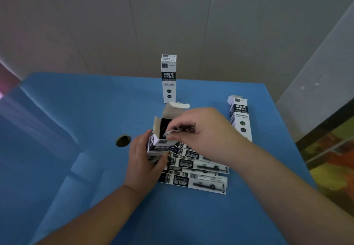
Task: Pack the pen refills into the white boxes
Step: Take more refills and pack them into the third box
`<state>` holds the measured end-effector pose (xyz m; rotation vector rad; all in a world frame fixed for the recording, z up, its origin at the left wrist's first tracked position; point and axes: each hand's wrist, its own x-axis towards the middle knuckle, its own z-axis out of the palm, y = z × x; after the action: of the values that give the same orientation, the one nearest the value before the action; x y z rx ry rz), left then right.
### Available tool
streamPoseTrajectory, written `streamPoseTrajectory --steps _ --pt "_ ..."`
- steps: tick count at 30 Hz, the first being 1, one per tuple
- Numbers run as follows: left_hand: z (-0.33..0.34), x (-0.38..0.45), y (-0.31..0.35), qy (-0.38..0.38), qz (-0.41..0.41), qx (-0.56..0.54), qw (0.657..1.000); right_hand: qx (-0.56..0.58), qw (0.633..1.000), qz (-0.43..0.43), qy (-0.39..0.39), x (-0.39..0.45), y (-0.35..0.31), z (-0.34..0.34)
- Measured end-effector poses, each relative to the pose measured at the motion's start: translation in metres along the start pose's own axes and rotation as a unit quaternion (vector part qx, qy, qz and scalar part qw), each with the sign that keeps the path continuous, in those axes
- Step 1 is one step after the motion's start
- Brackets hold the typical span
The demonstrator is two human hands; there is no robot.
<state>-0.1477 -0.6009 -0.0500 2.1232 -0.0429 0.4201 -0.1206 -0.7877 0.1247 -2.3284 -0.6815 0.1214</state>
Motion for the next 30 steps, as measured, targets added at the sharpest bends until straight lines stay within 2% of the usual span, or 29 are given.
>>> streamPoseTrajectory --steps 9,12,21,30 --pt "0.0 0.0 0.001 -0.008 0.008 0.055 0.998 -0.16 0.986 -0.003 -0.049 -0.008 -0.015 -0.011" --pt "0.001 0.0 0.002 -0.007 0.009 0.072 0.997 -0.187 0.977 0.027 -0.099 -0.003 -0.02 -0.01" --pt "-0.002 -0.001 0.012 -0.027 0.018 0.063 0.997 -0.221 0.958 0.042 -0.176 -0.004 -0.017 -0.002" --pt "-0.001 -0.005 0.012 -0.025 0.028 0.079 0.996 -0.198 0.949 0.036 -0.242 -0.001 -0.01 0.009"
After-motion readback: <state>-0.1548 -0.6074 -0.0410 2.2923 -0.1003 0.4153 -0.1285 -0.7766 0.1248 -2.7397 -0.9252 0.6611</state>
